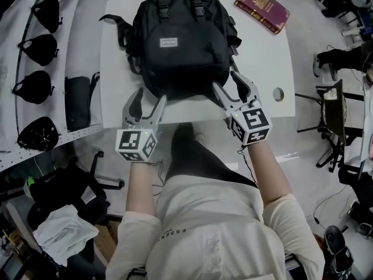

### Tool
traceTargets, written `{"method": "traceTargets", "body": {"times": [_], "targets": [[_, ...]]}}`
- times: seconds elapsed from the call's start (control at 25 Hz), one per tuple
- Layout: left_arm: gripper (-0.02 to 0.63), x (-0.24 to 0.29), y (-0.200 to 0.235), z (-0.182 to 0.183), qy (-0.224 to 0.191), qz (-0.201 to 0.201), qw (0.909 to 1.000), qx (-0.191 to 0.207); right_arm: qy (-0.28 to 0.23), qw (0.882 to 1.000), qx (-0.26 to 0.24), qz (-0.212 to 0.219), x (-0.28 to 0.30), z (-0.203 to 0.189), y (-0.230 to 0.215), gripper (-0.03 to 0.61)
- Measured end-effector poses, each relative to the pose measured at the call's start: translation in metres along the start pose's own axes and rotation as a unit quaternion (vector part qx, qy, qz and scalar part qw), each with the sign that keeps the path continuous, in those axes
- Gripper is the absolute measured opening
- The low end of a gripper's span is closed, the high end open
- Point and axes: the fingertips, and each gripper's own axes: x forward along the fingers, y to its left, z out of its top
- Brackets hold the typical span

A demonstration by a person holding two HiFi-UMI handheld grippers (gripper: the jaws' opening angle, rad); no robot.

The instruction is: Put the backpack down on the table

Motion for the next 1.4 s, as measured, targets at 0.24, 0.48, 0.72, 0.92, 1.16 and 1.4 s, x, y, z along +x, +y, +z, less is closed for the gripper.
{"method": "traceTargets", "body": {"times": [0.24, 0.48, 0.72, 0.92, 1.16, 1.4], "targets": [[0.285, -0.017, -0.031, 0.036, -0.028, -0.031, 0.9986, 0.033, -0.041, 0.998, -0.036, 0.01, -0.025, 0.028, 0.02, 0.245], [0.153, -0.038, -0.071, 0.073, -0.047, -0.067, 0.9945, 0.065, -0.077, 0.996, -0.034, 0.031, -0.054, 0.058, 0.039, 0.117], [0.009, -0.053, -0.088, 0.102, -0.071, -0.047, 0.9895, 0.117, -0.112, 0.991, -0.059, 0.046, -0.075, 0.094, 0.053, 0.015], [0.003, -0.064, -0.099, 0.122, -0.085, -0.06, 0.9862, 0.129, -0.132, 0.988, -0.067, 0.047, -0.086, 0.112, 0.06, 0.015], [0.003, -0.076, -0.111, 0.152, -0.111, -0.09, 0.9807, 0.133, -0.159, 0.983, -0.082, 0.042, -0.101, 0.138, 0.063, 0.014], [0.003, -0.08, -0.116, 0.169, -0.13, -0.097, 0.976, 0.145, -0.175, 0.979, -0.093, 0.044, -0.111, 0.155, 0.066, 0.014]]}}
